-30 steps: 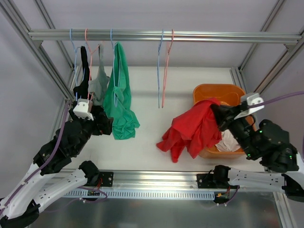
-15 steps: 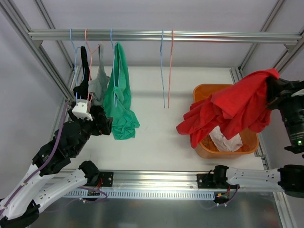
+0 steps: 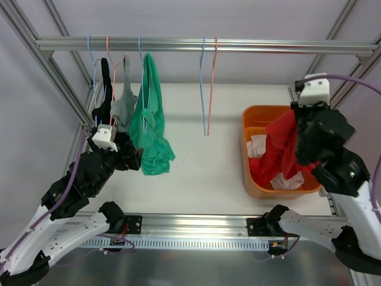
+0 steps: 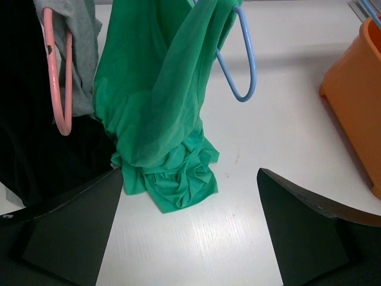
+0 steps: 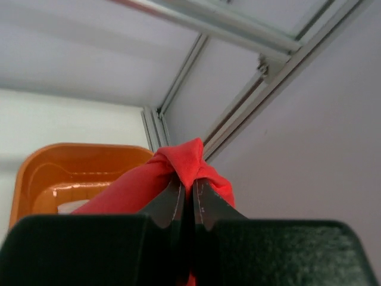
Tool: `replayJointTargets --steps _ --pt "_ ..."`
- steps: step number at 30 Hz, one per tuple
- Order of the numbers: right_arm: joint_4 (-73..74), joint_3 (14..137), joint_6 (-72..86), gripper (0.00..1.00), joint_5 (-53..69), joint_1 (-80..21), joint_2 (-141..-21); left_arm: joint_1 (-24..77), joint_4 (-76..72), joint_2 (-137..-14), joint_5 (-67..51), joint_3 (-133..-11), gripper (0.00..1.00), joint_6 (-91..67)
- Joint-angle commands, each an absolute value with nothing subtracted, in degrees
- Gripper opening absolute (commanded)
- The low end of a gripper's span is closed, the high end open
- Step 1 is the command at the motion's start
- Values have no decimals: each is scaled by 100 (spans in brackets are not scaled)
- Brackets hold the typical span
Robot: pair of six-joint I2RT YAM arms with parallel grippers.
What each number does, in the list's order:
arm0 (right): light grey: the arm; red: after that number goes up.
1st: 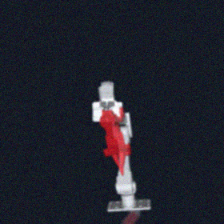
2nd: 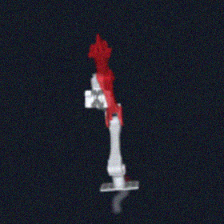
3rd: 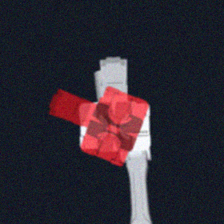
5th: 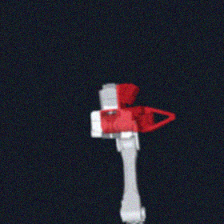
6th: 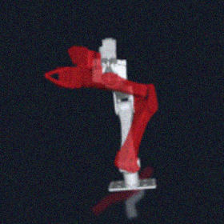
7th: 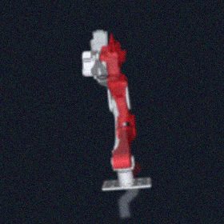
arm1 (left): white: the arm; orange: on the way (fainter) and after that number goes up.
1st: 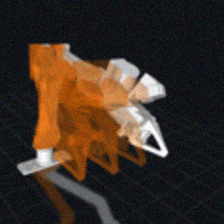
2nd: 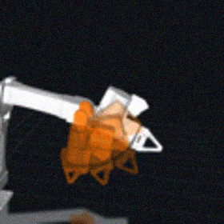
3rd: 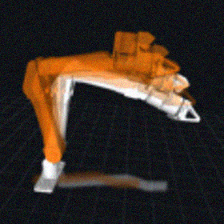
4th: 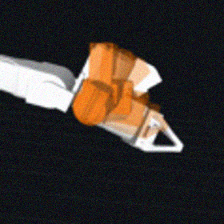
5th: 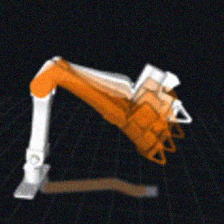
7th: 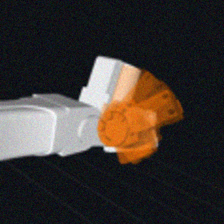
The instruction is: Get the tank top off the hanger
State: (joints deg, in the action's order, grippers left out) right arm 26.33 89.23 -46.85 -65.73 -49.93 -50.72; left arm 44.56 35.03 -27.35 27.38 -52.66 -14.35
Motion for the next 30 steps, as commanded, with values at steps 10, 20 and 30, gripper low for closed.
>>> replayJointTargets --steps 10,20,30 --pt "2946 6541 -1354 0 -2083 -1337 -5633 4430 3445 -2830 2374 -5519 99 -1599" --pt "3058 6143 -466 71 -1485 -940 -6223 4430 3700 -3901 1924 -7478 99 -1855" --pt "3349 6030 -184 100 208 -940 -4703 4412 4043 -6423 2970 -9937 98 -1205"
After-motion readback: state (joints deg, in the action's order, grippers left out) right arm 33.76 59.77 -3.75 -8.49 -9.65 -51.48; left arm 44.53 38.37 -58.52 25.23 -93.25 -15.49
